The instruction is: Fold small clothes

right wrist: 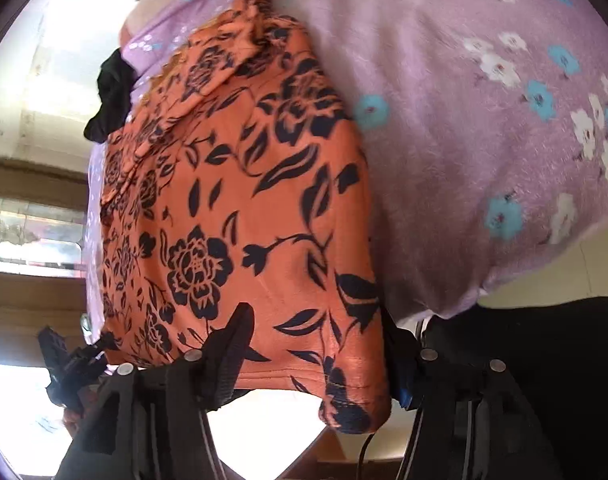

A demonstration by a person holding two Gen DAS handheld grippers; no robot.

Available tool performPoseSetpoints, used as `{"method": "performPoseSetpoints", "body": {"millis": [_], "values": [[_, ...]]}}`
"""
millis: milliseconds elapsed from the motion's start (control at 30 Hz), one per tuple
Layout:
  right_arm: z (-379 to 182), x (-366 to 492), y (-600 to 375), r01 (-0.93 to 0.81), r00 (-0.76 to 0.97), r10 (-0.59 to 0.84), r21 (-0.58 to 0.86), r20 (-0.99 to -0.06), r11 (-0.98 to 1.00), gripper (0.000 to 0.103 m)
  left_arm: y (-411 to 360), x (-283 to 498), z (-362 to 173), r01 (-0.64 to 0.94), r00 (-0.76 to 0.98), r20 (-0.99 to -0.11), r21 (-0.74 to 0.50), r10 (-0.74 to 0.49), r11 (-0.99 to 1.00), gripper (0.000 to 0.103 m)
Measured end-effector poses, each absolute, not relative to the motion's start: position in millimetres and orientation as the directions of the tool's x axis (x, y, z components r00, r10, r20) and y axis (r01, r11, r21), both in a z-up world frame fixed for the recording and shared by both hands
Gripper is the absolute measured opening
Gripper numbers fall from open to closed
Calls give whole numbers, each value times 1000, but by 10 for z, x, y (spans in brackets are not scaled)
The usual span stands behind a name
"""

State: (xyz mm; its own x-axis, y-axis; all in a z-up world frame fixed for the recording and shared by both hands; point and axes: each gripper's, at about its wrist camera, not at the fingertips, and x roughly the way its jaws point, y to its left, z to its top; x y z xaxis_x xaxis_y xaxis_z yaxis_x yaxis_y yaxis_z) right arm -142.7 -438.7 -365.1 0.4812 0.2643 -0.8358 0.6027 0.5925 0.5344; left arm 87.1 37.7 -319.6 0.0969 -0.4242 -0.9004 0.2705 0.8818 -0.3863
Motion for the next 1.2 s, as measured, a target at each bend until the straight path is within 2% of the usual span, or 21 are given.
{"method": "performPoseSetpoints", "body": {"millis": [33, 100, 167, 200, 233, 267, 400, 500, 700, 967, 1200], "values": [[-3656, -1425, -4363, 601, 488, 251, 530, -836, 598, 63, 363, 859, -3208, 278, 98, -905, -374, -414, 884, 33], [-3711, -1432, -4331, 605, 492, 242, 528, -836, 596, 58, 353, 865, -3199, 281, 105, -907, -366, -408, 887, 17], [-3711, -1441, -4318, 624, 467, 207, 486, -860, 612, 32, 370, 870, -3186, 279, 105, -895, -391, -433, 877, 11], [-3700, -1440, -4321, 625, 461, 201, 477, -865, 618, 27, 362, 871, -3170, 284, 109, -889, -400, -444, 871, 10], [-3674, -1461, -4342, 618, 475, 204, 490, -856, 615, 8, 353, 864, -3145, 294, 114, -882, -410, -457, 863, 10], [-3643, -1475, -4355, 606, 489, 210, 503, -846, 616, 6, 357, 863, -3116, 304, 115, -875, -420, -470, 855, 10], [-3462, -1473, -4387, 554, 528, 229, 536, -818, 637, 6, 312, 909, -2928, 336, 121, -844, -460, -522, 822, 8], [-3300, -1456, -4468, 495, 601, 287, 629, -746, 600, 6, 349, 998, -2733, 346, 134, -805, -508, -577, 789, 8], [-2973, -1333, -4790, 402, 746, 298, 759, -596, 511, 6, 335, 1318, -2361, 358, 169, -753, -554, -636, 751, 8], [-2586, -875, -5338, 353, 845, 201, 799, -496, 487, 6, 111, 1963, -2000, 359, 231, -747, -531, -624, 768, 8], [-2541, -39, -5882, 324, 892, 142, 825, -430, 463, 6, -374, 2883, -1968, 329, 255, -767, -504, -589, 798, 8]]}}
